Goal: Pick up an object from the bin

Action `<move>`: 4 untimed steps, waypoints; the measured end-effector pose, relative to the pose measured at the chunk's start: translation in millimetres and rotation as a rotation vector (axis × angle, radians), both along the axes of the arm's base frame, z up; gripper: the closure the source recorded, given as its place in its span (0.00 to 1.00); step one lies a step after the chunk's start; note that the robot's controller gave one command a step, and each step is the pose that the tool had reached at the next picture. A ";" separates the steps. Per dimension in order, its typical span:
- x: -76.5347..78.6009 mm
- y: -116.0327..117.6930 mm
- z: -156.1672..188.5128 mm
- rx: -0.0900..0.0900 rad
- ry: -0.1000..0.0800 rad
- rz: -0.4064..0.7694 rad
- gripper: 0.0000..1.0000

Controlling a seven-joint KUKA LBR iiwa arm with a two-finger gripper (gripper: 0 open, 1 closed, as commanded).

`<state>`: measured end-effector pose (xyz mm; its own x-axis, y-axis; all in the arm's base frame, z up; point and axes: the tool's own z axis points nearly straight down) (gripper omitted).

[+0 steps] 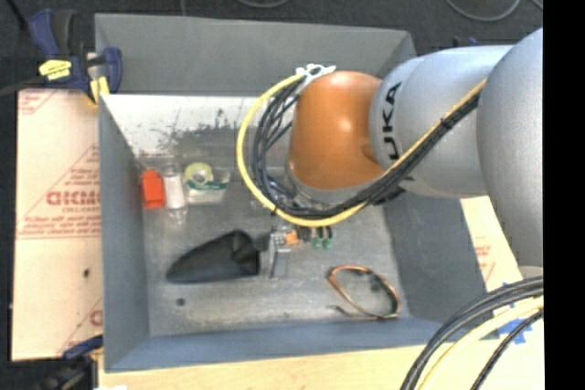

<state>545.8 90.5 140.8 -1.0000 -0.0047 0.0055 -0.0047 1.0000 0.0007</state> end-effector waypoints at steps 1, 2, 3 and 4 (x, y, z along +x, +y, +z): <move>1.9 -0.3 4.6 0.001 -0.008 -0.002 0.00; 29.4 42.8 -70.1 0.002 -0.003 0.109 1.00; 29.4 42.8 -70.1 0.002 -0.003 0.108 1.00; 43.5 39.4 -69.9 0.003 -0.005 0.112 1.00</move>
Offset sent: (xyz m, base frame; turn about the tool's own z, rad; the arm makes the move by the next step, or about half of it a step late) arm 0.0283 0.0434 -0.0708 -0.1122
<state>589.3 129.9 70.9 -0.9932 -0.1160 0.0006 -0.1160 0.9932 0.0033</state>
